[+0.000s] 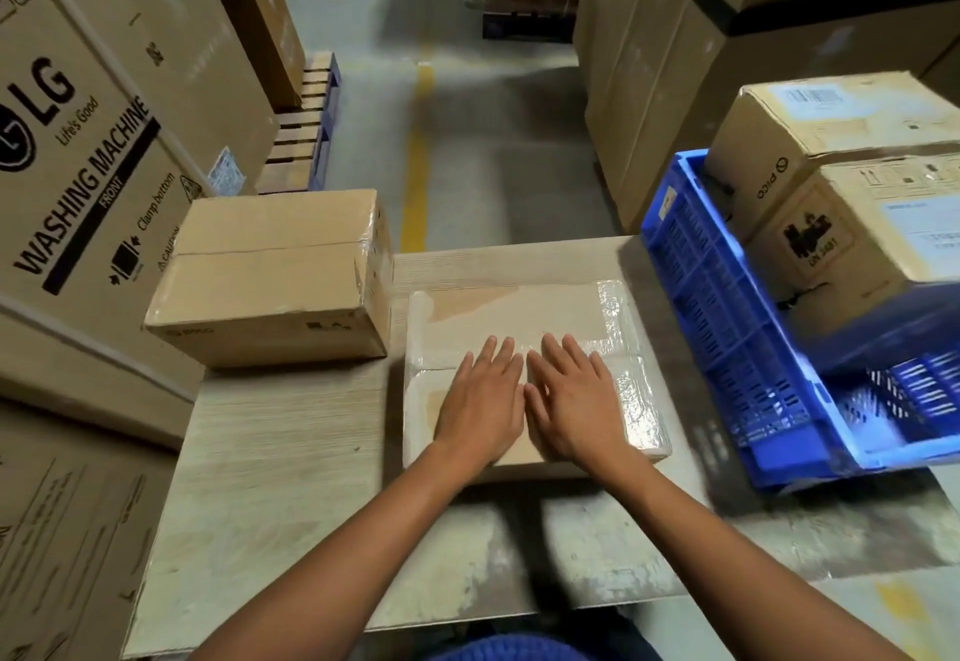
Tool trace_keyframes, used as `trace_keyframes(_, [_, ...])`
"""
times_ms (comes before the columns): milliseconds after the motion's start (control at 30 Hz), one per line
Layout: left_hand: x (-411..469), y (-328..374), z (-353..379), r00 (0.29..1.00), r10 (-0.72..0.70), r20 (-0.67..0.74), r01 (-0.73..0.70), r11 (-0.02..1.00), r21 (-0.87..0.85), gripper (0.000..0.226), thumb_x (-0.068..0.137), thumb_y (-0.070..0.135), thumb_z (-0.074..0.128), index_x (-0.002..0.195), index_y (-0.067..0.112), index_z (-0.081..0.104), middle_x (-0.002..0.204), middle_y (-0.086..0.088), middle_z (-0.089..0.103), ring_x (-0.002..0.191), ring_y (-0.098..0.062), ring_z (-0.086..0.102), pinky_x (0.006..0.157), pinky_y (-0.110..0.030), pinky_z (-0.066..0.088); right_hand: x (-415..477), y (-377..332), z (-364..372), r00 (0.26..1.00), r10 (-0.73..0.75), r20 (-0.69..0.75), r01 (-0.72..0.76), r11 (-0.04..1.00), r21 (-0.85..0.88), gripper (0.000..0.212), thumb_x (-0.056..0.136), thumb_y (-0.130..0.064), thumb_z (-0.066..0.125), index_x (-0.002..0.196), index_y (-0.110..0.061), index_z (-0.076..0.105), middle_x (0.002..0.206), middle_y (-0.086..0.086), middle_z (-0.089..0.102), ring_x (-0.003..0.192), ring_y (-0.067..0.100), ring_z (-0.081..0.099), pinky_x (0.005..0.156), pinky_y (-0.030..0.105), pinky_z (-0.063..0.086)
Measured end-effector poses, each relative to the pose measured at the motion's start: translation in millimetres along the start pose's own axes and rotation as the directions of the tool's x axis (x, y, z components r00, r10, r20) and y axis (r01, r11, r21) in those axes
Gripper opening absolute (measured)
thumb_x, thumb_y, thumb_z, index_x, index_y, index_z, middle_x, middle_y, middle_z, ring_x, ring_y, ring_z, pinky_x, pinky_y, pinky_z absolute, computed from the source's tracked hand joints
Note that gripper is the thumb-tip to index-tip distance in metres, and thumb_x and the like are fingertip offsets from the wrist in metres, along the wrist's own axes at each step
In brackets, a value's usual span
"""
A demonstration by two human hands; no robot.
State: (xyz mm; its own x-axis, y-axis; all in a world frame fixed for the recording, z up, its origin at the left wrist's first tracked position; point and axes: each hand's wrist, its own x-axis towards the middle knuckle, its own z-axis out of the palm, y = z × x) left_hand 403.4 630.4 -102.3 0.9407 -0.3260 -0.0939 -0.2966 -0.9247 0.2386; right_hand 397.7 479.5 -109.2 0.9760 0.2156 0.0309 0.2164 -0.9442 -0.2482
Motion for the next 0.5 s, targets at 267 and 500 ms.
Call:
trace_keyframes(267, [-16.0,4.0,4.5,0.999,0.027,0.025,-0.026,0.999,-0.033,0.054,0.105,0.03,0.019,0.156,0.015,0.029,0.165,-0.003,0.02,0.154,-0.021,0.012,0.124,-0.04,0.009,-15.6,-6.8,9.2,1.0,-0.01,-0.029,0.01,1.0,-0.023,0.047,0.091,-0.035,0.038,0.121,-0.015,0.069,0.129,0.006,0.067,0.123,0.034,0.059,0.097,0.046,0.048])
trace_keyframes(500, [-31.9,1.6,3.5,0.96,0.163,-0.229,-0.204,0.965,-0.167,0.036,0.084,0.002,0.063,0.119,0.008,0.069,0.122,-0.011,0.068,0.114,-0.032,0.062,0.094,-0.043,0.053,-34.6,3.6,-1.1,0.993,-0.071,-0.092,0.072,0.997,0.006,0.022,0.094,-0.028,0.046,0.091,-0.018,0.066,0.106,-0.002,0.064,0.099,0.028,0.058,0.074,0.041,0.05])
